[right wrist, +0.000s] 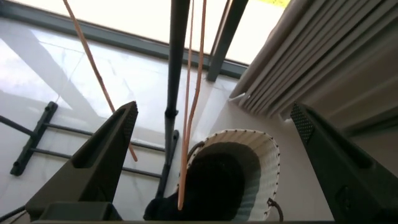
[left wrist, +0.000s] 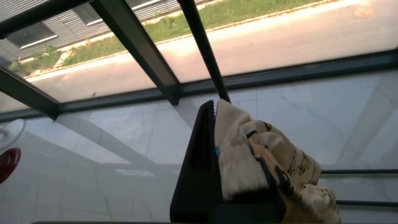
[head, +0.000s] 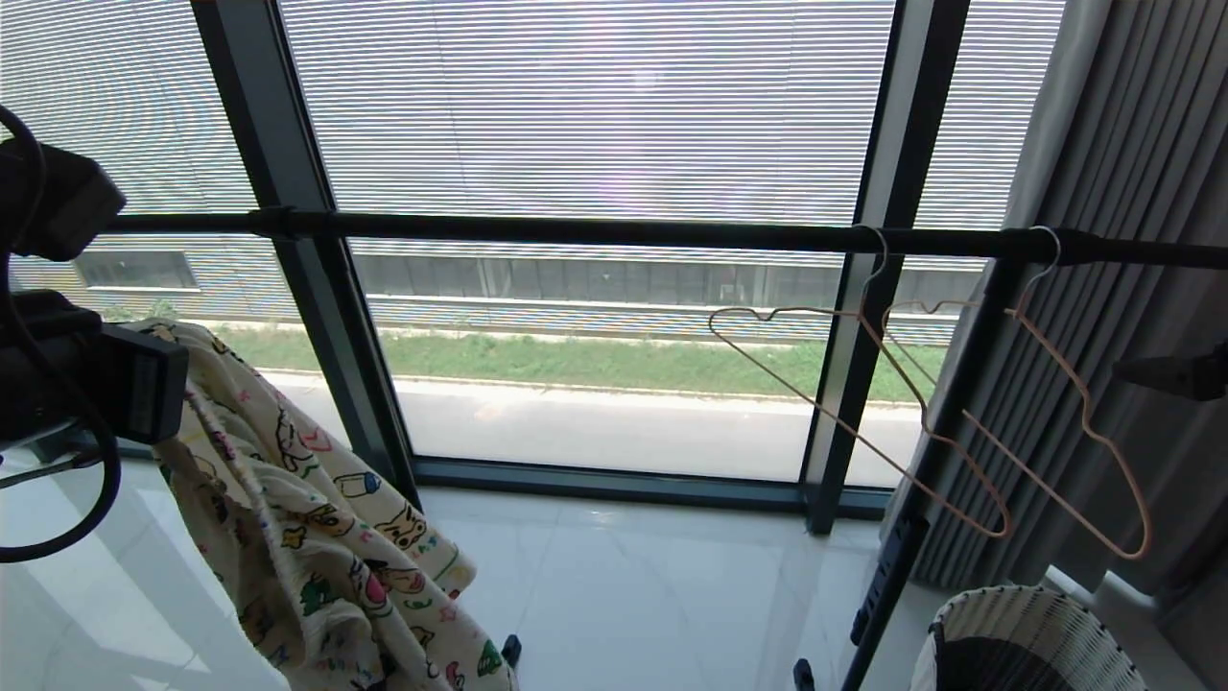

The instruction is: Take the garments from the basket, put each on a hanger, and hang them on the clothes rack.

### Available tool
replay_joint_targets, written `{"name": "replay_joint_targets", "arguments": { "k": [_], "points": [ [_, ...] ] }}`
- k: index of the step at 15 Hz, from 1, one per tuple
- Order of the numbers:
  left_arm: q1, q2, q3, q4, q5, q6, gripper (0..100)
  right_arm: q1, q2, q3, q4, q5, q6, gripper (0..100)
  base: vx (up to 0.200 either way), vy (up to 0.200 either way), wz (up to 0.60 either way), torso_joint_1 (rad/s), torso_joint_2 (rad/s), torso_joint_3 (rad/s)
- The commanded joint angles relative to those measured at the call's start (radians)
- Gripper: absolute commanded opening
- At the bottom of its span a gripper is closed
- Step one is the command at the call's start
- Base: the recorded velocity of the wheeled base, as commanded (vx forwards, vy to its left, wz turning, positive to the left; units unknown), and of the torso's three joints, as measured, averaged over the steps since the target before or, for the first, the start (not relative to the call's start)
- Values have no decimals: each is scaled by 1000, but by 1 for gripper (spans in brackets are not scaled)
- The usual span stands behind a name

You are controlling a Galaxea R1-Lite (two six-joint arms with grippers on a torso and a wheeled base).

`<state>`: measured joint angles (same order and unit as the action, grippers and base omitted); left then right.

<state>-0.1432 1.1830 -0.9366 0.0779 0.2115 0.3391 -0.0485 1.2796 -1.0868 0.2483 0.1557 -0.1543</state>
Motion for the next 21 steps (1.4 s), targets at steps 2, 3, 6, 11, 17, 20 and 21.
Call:
{"name": "replay_joint_targets", "arguments": {
  "k": [2, 3, 6, 11, 17, 20, 21],
  "points": [
    [1, -2, 2, -9, 2, 24, 0, -10, 150, 34, -118, -1, 44, 100, 0, 0, 0, 0, 0, 0],
    [1, 1, 7, -36, 2, 31, 0, -11, 181, 44, -155, 1, 50, 100, 0, 0, 0, 0, 0, 0],
    [1, 3, 24, -56, 3, 32, 0, -11, 259, 67, -225, 5, 50, 100, 0, 0, 0, 0, 0, 0],
    [5, 1, 44, -63, 5, 32, 0, -5, 343, 68, -316, 21, 50, 100, 0, 0, 0, 0, 0, 0],
    [5, 1, 47, -63, 5, 31, 0, 21, 348, 97, -334, 19, 48, 100, 0, 0, 0, 0, 0, 0],
    [5, 1, 45, -63, 5, 32, 0, 22, 350, 123, -346, 19, 48, 100, 0, 0, 0, 0, 0, 0],
    [5, 1, 45, -63, 5, 31, 0, 22, 350, 127, -348, 19, 48, 0, 0, 0, 0, 0, 0, 0]
  ]
}}
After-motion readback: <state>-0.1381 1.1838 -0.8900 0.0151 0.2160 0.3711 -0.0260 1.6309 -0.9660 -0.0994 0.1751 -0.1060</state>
